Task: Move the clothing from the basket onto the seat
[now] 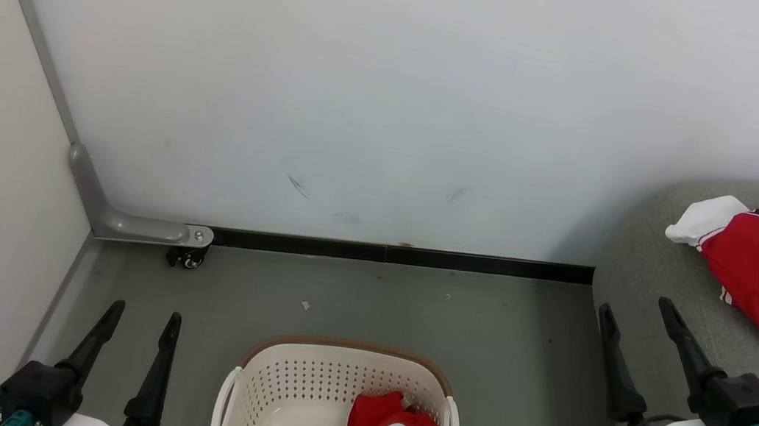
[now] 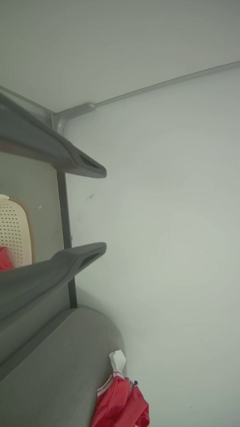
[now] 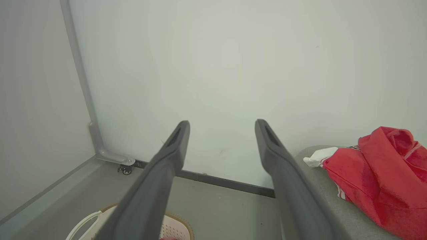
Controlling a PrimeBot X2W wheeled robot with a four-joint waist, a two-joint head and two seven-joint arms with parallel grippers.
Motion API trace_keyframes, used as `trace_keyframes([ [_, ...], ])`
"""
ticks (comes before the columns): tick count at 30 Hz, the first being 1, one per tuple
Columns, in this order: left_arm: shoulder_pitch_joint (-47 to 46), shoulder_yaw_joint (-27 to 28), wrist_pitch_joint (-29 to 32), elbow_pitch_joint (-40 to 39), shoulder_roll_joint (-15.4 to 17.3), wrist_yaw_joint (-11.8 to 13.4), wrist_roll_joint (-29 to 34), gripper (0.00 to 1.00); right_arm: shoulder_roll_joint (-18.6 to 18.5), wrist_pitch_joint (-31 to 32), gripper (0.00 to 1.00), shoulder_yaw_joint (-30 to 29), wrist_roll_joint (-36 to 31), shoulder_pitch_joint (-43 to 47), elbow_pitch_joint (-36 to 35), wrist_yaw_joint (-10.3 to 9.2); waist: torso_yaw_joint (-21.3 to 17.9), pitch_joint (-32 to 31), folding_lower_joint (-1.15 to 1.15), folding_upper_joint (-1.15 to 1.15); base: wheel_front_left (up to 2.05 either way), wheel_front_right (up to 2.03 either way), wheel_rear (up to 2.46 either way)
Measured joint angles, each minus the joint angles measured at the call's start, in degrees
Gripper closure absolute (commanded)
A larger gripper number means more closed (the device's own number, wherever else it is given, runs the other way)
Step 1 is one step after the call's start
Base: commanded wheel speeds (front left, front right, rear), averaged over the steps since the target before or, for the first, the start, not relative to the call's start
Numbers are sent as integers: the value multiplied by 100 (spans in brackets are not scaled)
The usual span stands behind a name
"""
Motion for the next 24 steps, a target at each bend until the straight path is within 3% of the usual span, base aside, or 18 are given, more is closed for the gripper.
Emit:
trace_keyframes([
  [7, 1, 5, 0, -3, 5, -1, 85, 0, 3, 0, 0, 157, 93, 2, -54, 0, -4, 26, 0, 0, 0, 0, 0],
  [24, 15, -292, 0, 63, -13, -354, 73, 0, 3, 0, 0, 158, 86, 6, -254, 0, -207, 219, 0, 0, 0, 0, 0],
])
